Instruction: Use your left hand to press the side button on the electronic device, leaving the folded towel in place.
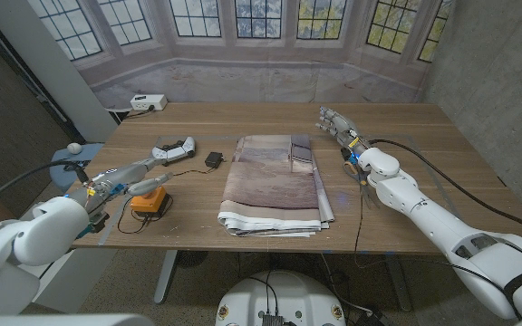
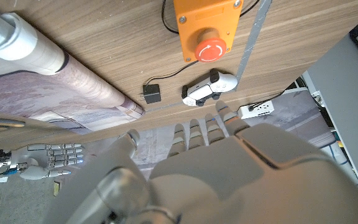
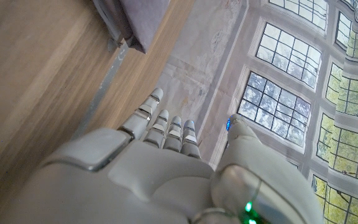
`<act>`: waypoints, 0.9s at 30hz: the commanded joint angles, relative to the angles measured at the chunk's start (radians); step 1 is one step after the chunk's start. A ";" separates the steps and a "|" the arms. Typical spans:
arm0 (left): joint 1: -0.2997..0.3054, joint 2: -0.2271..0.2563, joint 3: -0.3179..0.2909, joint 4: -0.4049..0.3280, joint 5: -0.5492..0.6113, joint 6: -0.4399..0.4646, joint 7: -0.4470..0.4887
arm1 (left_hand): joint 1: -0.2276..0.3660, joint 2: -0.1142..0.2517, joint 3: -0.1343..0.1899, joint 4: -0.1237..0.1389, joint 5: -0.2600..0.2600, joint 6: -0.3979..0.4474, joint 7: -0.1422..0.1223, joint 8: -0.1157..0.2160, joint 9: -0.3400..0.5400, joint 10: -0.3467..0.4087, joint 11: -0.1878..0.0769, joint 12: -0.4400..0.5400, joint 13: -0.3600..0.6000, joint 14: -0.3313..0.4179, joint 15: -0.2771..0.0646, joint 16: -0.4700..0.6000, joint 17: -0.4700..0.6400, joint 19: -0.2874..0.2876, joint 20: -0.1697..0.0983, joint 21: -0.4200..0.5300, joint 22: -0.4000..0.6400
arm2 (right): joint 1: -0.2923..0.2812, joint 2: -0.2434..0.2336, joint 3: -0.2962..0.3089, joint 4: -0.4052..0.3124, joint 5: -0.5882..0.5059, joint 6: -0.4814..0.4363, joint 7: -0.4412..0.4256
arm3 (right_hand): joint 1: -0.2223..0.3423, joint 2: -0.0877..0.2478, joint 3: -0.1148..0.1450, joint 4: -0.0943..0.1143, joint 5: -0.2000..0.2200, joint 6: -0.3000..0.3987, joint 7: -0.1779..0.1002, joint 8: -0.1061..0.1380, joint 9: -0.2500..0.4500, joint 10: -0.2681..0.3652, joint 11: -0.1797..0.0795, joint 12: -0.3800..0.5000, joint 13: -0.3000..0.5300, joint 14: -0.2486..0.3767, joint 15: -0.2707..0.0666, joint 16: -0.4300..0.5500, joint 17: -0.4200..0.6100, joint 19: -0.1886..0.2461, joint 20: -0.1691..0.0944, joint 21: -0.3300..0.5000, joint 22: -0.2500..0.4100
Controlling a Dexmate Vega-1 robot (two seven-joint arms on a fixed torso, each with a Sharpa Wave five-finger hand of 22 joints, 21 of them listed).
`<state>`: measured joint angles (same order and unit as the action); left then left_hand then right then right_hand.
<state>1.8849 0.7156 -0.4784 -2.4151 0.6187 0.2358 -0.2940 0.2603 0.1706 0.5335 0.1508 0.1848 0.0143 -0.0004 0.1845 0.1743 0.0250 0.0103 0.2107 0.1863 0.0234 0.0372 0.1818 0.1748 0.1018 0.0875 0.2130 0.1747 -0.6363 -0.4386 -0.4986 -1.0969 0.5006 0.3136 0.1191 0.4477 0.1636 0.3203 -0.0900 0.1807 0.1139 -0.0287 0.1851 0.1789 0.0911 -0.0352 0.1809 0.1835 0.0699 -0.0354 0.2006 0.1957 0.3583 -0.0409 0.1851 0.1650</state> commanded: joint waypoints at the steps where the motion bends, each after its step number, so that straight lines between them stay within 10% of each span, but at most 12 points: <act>1: -0.003 -0.022 -0.019 -0.016 0.076 -0.008 -0.105 | -0.013 -0.002 0.001 0.005 0.001 0.000 -0.006 -0.002 0.003 -0.003 -0.007 -0.004 0.000 -0.005 -0.006 0.001 0.001 -0.003 -0.001 -0.005 0.003 | 0.012 0.017 -0.007 0.025 -0.004 0.011 0.002 | 0.013 -0.003 0.001 -0.006 -0.003 -0.005 -0.003 -0.001 0.002 -0.009 -0.003 0.002 0.003 0.000 -0.036 0.003 0.002 0.009 -0.024 0.004 0.004; 27: 0.053 -0.122 -0.085 -0.068 0.180 -0.068 -0.233 | -0.044 -0.008 -0.002 0.011 0.002 -0.034 -0.015 -0.009 0.003 -0.021 -0.009 -0.013 0.000 -0.026 0.013 -0.006 0.001 -0.032 -0.006 -0.019 0.003 | 0.015 0.053 -0.017 0.070 -0.007 0.041 0.002 | 0.015 0.000 0.002 -0.011 -0.003 -0.003 -0.001 0.001 0.002 -0.006 0.001 0.005 0.003 -0.001 -0.036 0.005 0.002 0.008 -0.024 0.004 0.004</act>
<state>1.9147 0.6416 -0.5380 -2.4534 0.7555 0.1866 -0.4749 0.2247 0.1614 0.5294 0.1548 0.1848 -0.0094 -0.0126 0.1760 0.1743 0.0080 0.0021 0.1990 0.1863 0.0049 0.0448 0.1773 0.1746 0.0828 0.0797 0.1977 0.1746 -0.6302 -0.4038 -0.5082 -1.0510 0.4969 0.3419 0.1148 0.4477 0.1636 0.3202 -0.0952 0.1807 0.1122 -0.0304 0.1851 0.1789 0.0865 -0.0398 0.1809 0.1835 0.0700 -0.0354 0.2006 0.1957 0.3583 -0.0409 0.1850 0.1650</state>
